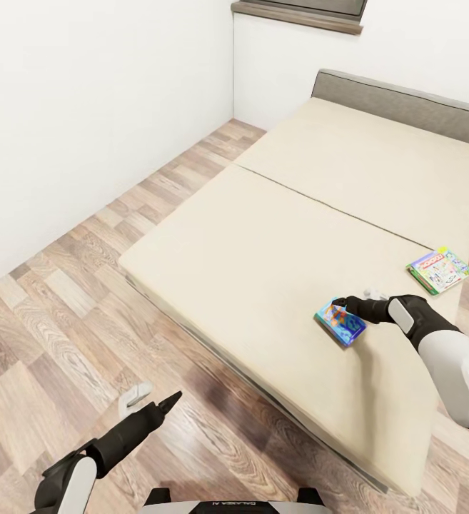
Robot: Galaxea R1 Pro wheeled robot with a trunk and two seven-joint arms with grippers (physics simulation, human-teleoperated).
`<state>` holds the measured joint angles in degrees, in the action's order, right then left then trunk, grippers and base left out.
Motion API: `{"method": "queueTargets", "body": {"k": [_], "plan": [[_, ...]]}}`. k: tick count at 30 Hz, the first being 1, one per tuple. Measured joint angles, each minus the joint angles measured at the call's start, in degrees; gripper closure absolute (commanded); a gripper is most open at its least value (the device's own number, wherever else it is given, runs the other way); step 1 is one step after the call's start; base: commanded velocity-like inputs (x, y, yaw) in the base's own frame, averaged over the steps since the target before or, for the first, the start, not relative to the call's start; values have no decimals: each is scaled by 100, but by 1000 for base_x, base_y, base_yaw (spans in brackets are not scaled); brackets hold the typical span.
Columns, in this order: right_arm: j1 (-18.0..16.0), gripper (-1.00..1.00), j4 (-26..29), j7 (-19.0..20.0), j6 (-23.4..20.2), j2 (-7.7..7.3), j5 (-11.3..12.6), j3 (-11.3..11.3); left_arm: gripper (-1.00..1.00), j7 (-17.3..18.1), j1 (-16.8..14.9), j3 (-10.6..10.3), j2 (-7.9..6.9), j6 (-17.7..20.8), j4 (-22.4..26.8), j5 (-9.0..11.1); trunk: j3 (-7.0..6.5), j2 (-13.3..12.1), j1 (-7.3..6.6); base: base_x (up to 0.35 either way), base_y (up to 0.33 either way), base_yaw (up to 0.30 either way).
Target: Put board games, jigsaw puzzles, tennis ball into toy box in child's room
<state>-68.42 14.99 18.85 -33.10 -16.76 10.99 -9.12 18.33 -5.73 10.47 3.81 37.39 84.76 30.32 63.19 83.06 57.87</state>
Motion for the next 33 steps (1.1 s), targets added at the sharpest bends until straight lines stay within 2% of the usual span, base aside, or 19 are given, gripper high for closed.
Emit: {"method": "queueTargets", "body": {"k": [5,10,19,33], "plan": [[1,-100,46,-4,-3,6,5,4,-100,12,-6,0,-1,-68,-46,2,1,0,12,-53,0,0],[2,-100,292,3,10,20,29,26,-100,31,-10,0,-1,-112,-75,3,1,0,86,-185,0,0],[2,-100,267,14,5,47,96,22,-100,26,-12,-1,-1,-159,-90,3,2,0,86,-167,0,0],[2,-100,285,20,22,62,47,43,-100,15,-11,4,-1,-209,-109,2,2,0,85,-34,0,0]]}}
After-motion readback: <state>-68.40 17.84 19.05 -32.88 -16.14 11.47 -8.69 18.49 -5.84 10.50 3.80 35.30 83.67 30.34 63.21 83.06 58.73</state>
